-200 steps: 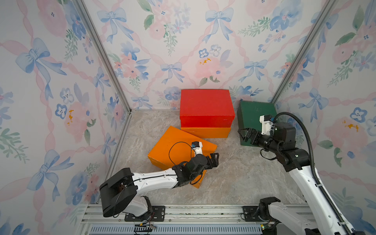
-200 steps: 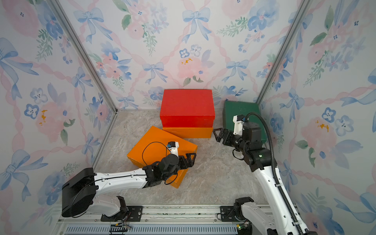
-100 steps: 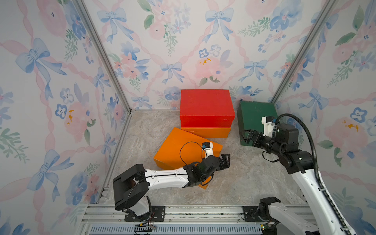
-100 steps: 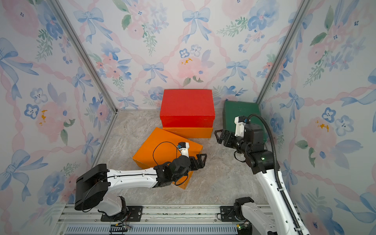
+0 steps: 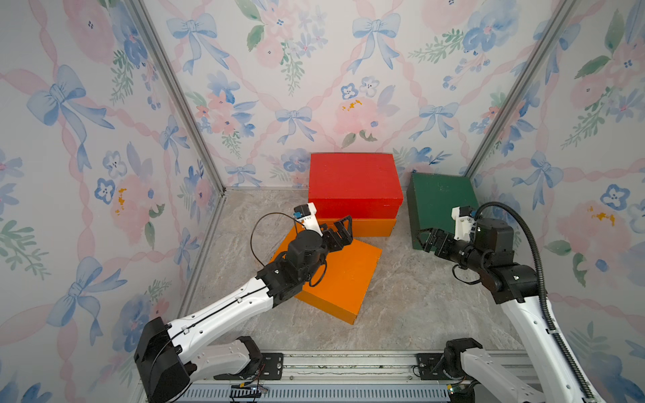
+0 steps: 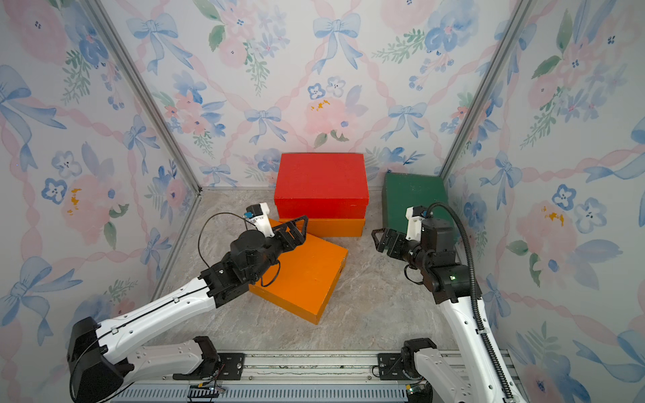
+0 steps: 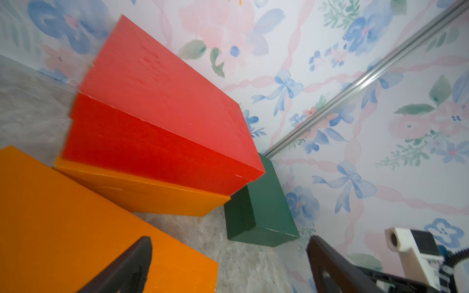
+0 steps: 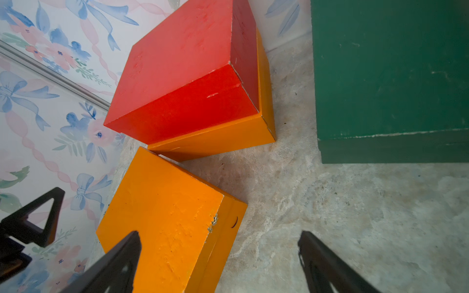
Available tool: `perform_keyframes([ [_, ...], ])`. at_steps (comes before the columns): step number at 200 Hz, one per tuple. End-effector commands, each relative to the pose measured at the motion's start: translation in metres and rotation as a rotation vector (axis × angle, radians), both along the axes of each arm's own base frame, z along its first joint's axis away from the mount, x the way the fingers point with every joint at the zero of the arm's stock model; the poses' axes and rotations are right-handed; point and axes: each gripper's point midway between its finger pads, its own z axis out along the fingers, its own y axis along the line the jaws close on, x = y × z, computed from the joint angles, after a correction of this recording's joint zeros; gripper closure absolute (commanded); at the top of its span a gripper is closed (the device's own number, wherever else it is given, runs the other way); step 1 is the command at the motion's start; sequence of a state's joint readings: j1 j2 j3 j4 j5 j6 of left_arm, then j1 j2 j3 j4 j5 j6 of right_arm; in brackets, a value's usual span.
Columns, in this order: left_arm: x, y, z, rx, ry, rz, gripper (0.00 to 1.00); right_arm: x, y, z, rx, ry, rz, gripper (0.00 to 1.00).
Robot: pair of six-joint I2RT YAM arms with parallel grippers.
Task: Stack the shoeboxes
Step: Move the shoebox to the center of the board.
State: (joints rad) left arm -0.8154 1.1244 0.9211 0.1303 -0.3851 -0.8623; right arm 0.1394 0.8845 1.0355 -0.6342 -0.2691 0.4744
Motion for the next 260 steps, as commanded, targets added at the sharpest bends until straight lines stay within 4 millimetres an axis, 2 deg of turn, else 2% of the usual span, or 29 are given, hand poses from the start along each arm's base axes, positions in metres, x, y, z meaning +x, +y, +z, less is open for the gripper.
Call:
perform_keyframes([
  [1,0.007,0.035,-0.034,0.117,0.059,0.021,0.02,-0.006,0.009,-0.013,0.012,0.035,0.039,0.03],
  [21,0.019,0.077,-0.049,0.126,0.093,0.101,0.02,-0.008,0.014,-0.016,-0.049,-0.022,0.063,0.03],
  [37,0.026,0.109,-0.063,0.139,0.126,0.175,0.02,-0.011,0.015,-0.024,0.031,-0.037,0.014,0.03],
  [56,0.031,0.138,-0.080,0.138,0.165,0.235,0.02,-0.023,0.041,-0.037,0.086,0.039,0.161,0.03],
  [80,0.037,0.160,-0.090,0.152,0.191,0.284,0.02,-0.027,0.045,-0.064,-0.003,0.116,0.165,0.03],
  [98,0.041,0.172,-0.097,0.164,0.207,0.315,0.02,-0.032,0.059,-0.077,0.020,0.134,0.205,0.03],
  [127,0.043,0.187,-0.110,0.177,0.238,0.346,0.02,-0.042,0.078,-0.097,-0.016,0.168,0.265,0.03],
  [144,0.043,0.195,-0.110,0.180,0.239,0.366,0.02,-0.047,0.087,-0.107,-0.051,0.191,0.295,0.03],
  [146,0.040,0.196,-0.122,0.190,0.263,0.367,0.02,-0.048,0.088,-0.109,-0.054,0.196,0.298,0.03],
  [150,0.039,0.197,-0.128,0.198,0.276,0.369,0.02,-0.049,0.090,-0.111,-0.059,0.198,0.303,0.03],
  [166,0.039,0.202,-0.138,0.210,0.297,0.374,0.02,-0.051,0.098,-0.119,-0.055,0.211,0.314,0.03],
  [201,0.038,0.202,-0.158,0.234,0.345,0.362,0.02,-0.054,0.114,-0.134,-0.033,0.239,0.329,0.03],
  [232,0.037,0.194,-0.173,0.236,0.386,0.310,0.02,-0.056,0.132,-0.140,0.048,0.288,0.346,0.03],
  [260,0.035,0.190,-0.180,0.241,0.402,0.284,0.02,-0.055,0.136,-0.146,0.050,0.310,0.341,0.03],
])
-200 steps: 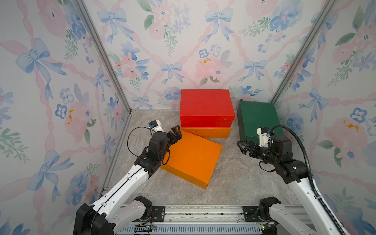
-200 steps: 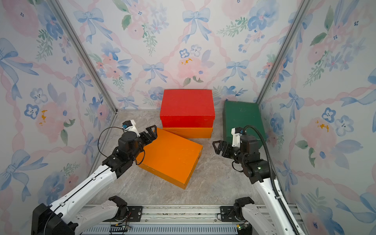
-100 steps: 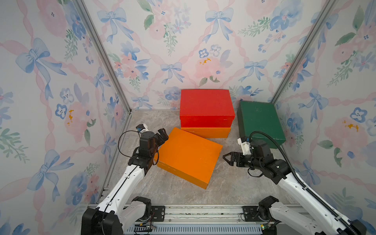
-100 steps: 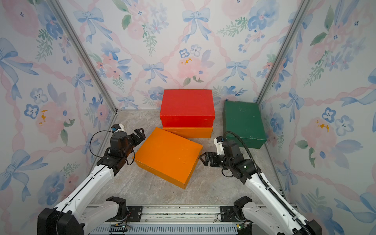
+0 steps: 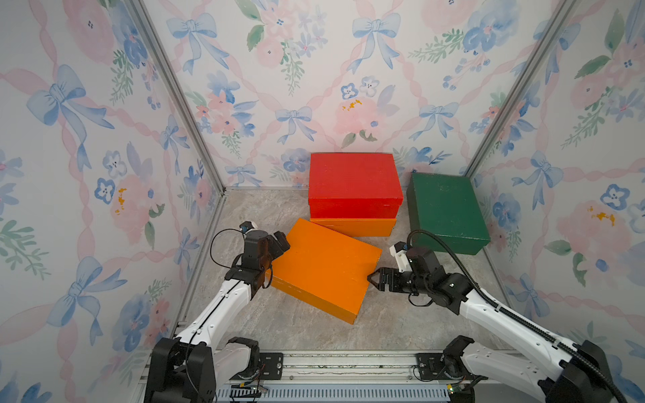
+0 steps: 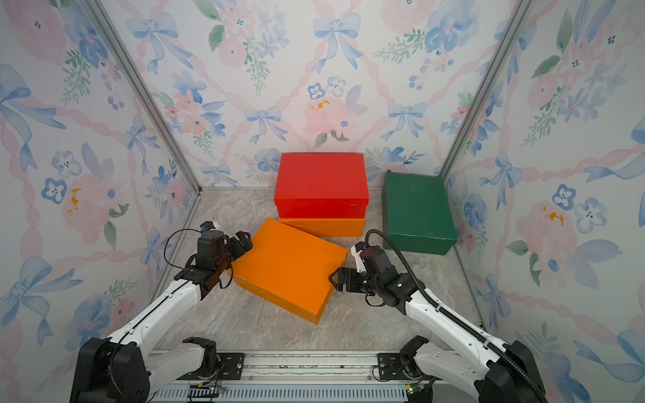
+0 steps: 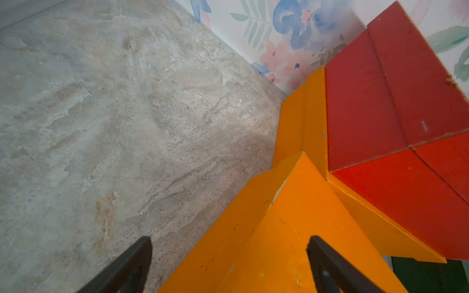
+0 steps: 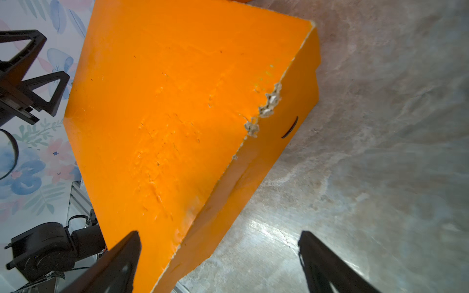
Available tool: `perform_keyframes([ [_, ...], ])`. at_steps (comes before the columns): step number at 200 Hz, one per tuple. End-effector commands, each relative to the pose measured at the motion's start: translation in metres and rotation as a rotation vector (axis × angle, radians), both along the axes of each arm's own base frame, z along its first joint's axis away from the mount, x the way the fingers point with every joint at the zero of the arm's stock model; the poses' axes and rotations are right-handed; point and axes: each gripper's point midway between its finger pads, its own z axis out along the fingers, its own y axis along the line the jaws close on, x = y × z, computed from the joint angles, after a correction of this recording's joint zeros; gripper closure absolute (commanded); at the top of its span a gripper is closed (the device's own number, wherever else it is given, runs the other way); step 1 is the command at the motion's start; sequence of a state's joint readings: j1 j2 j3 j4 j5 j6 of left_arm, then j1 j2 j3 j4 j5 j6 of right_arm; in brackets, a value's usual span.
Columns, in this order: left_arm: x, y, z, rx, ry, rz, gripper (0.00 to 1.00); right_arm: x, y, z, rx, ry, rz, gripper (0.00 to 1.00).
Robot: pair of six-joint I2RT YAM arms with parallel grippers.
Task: Stack the shoeboxes
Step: Move the shoebox to the center of the board.
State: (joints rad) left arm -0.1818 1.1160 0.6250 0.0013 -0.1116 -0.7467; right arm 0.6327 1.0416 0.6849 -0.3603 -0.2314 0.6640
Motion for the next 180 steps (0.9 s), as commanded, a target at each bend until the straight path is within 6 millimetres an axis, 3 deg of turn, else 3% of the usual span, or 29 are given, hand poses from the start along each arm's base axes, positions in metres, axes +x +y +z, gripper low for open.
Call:
perform_keyframes([
  [1,-0.004,-0.004,-0.011,0.010,0.026,-0.043,0.02,0.001,0.009,0.000,0.044,0.012,-0.010,0.03],
  [55,-0.016,-0.009,-0.040,-0.001,0.094,-0.083,0.04,0.003,0.015,0.000,0.066,0.018,-0.016,0.03],
  [116,-0.032,-0.029,-0.045,-0.043,0.096,-0.174,0.06,0.006,0.024,-0.005,0.068,0.053,-0.008,0.03],
  [180,-0.056,-0.066,-0.047,-0.066,0.089,-0.292,0.08,0.026,-0.017,0.008,0.022,0.042,-0.088,0.03],
])
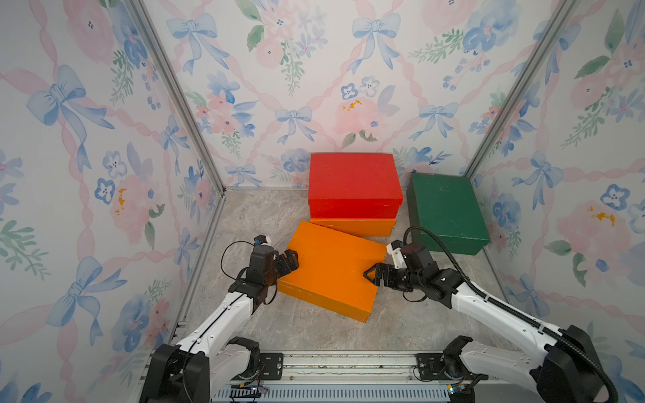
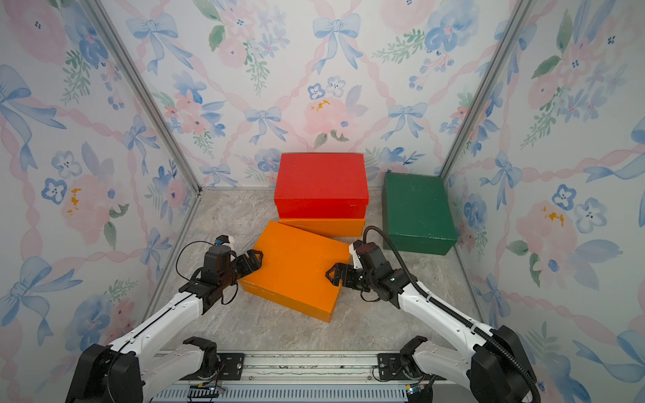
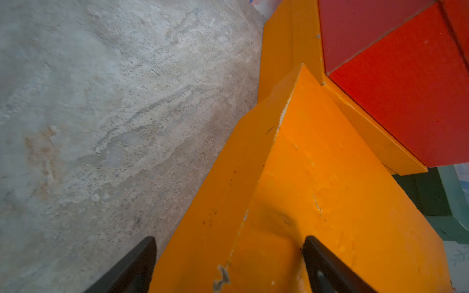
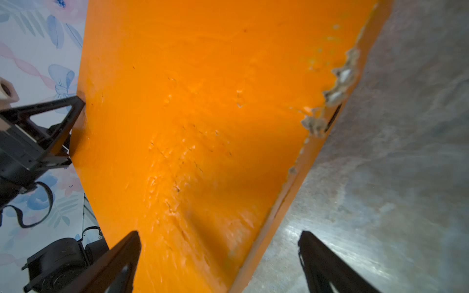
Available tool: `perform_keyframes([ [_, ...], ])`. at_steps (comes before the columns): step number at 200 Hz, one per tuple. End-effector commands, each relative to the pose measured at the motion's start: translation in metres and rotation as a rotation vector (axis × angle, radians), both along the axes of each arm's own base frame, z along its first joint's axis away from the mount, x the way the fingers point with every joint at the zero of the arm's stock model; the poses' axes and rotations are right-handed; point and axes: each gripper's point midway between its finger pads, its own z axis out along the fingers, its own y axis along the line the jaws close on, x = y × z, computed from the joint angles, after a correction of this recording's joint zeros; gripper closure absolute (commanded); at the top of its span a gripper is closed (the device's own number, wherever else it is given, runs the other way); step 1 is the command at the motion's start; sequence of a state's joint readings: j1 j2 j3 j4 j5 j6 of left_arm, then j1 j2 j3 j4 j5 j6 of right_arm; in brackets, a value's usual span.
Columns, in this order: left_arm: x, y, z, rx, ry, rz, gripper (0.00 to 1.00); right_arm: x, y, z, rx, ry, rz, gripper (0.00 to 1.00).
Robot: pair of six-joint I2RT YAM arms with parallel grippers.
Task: Stack the shoeboxes
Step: Move the shoebox to the center of the board.
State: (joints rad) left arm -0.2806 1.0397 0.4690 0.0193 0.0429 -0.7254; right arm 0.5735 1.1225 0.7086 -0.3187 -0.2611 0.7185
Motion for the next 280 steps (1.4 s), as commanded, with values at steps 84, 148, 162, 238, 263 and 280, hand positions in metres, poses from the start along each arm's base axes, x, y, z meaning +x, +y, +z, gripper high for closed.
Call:
perform_keyframes([
  [84,-0.040,-0.073,0.007,-0.074,-0.014,-0.178,0.09,0.014,-0.064,0.013,-0.031,-0.014,-0.105,0.03],
  [148,-0.047,-0.086,0.005,-0.126,-0.017,-0.210,0.09,0.015,-0.077,0.010,-0.056,-0.014,-0.129,0.03],
  [162,-0.050,-0.087,0.002,-0.142,-0.014,-0.209,0.09,0.014,-0.077,0.008,-0.058,-0.009,-0.127,0.03],
  [238,-0.064,-0.102,0.007,-0.196,-0.030,-0.241,0.09,0.020,-0.068,0.004,-0.017,-0.009,-0.105,0.02],
  [263,-0.067,-0.106,0.005,-0.194,-0.020,-0.248,0.09,0.026,-0.066,0.005,-0.010,-0.019,-0.106,0.02],
  [280,-0.069,-0.108,0.003,-0.191,-0.013,-0.253,0.09,0.031,-0.063,0.006,-0.003,-0.019,-0.100,0.03],
])
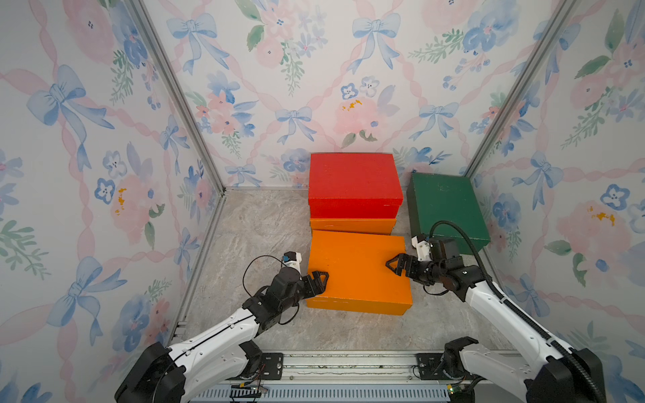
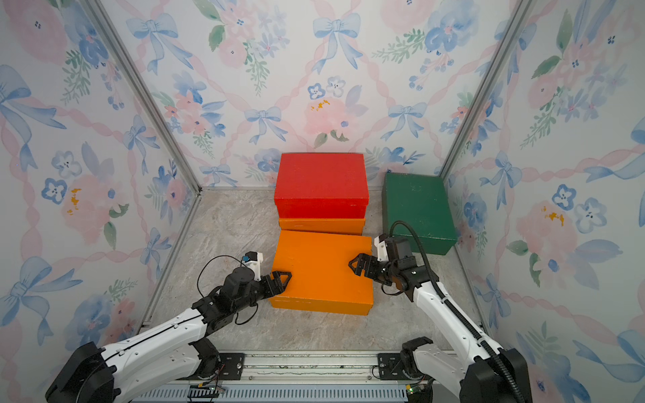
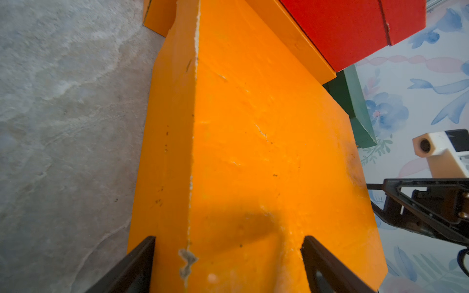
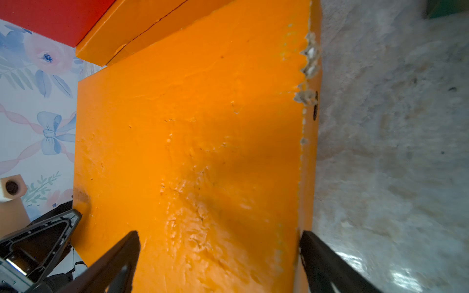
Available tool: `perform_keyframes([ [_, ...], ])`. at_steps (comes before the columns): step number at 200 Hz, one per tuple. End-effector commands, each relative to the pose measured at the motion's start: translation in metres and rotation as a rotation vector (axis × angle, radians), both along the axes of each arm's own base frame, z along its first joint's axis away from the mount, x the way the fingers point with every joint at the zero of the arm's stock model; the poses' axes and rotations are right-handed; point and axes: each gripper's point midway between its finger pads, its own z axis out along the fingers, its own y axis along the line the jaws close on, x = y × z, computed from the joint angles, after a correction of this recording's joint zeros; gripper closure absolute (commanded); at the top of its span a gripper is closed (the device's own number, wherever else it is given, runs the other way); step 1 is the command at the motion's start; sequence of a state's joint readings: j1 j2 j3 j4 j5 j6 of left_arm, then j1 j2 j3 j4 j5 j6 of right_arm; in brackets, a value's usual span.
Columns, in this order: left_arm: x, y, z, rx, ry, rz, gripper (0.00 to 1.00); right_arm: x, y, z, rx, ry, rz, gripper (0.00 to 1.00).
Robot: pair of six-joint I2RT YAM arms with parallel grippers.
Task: Stack the shoeboxes
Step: Move the shoebox to the center of the board.
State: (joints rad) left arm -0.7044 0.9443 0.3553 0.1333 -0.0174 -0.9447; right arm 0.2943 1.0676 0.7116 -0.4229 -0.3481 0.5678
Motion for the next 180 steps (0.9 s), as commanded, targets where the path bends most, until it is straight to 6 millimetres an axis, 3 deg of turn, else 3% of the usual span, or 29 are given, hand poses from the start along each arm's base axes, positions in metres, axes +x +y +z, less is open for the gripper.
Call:
perform_keyframes([
  [1,-0.002,-0.004,0.001,-0.015,0.000,-0.001,0.09,0.008,0.006,0.002,0.026,-0.008,0.016,0.03],
  [87,0.006,0.004,0.012,-0.016,-0.038,0.023,0.04,0.023,0.020,-0.002,0.046,0.007,0.047,0.09],
  [141,0.016,0.011,0.021,-0.020,-0.055,0.013,0.02,0.024,0.005,0.000,0.017,0.008,0.023,0.05],
  [180,0.024,0.021,0.030,-0.011,-0.073,0.019,0.02,0.022,-0.005,0.014,-0.006,-0.025,0.026,0.01],
])
